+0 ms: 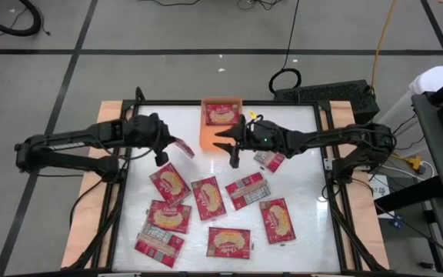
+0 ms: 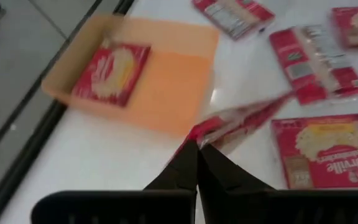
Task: Sort popcorn bags into baskets
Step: Put the red popcorn bag into the orange bin
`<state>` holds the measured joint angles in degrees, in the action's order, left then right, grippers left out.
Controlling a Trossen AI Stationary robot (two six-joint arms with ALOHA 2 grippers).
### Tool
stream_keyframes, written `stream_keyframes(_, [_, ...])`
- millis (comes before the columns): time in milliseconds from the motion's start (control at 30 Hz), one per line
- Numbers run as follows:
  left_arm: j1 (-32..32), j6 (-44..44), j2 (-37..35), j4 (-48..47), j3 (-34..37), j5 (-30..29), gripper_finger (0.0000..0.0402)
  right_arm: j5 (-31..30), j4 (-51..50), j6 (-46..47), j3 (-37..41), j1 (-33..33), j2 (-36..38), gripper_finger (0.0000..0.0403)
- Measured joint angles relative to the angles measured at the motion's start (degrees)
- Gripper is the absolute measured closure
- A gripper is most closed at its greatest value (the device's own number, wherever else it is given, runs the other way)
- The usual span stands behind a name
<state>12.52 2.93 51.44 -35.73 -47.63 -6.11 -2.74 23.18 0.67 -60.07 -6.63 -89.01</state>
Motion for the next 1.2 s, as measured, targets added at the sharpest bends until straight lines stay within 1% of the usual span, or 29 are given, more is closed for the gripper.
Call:
stream_keyframes(100, [-0.78,1.55,0.68,1.31,-0.73,0.02,0.04,0.1,-3.56,-1.15,-3.79,-0.44,-1.98,0.0205])
stream_keyframes(167, [-1.03,1.71,1.09,1.82,-0.69,0.05,0.04,0.64,-6.01,-1.18,-6.9,-0.48,-4.33,0.0188])
stream_keyframes(300, [-1.01,1.07,2.67,2.75,-0.74,0.02,0.04,3.94,-8.98,0.41,-12.2,0.38,-10.51,0.0171])
stream_keyframes(367, [-1.01,0.69,3.64,3.04,-0.73,0.0,0.04,5.79,-9.03,1.85,-13.8,0.52,-13.31,0.017])
stream_keyframes(533, [-0.98,-0.29,6.05,2.92,-0.73,-0.04,0.0401,5.9,-7.6,5.45,-15.3,0.34,-17.57,0.0182])
stream_keyframes(700, [-0.91,-0.24,8.1,4.03,-0.73,0.0,0.0401,5.81,-4.59,7.7,-15.32,0.35,-19.98,0.0203])
stream_keyframes(867, [0.17,-0.1,9.42,4.05,-0.73,0.09,0.0401,6.47,-4.21,8.94,-15.32,1.17,-20.28,0.0218])
stream_keyframes(1000, [1.31,-0.85,10.01,4.09,-0.71,0.01,0.04,6.93,-5.58,12.02,-15.3,1.86,-19.18,0.0209])
stream_keyframes(1200, [2.46,-1.59,10.01,3.83,-0.71,0.0,0.0399,0.06,-5.57,9.28,-15.32,2.9,-19.04,0.0175])
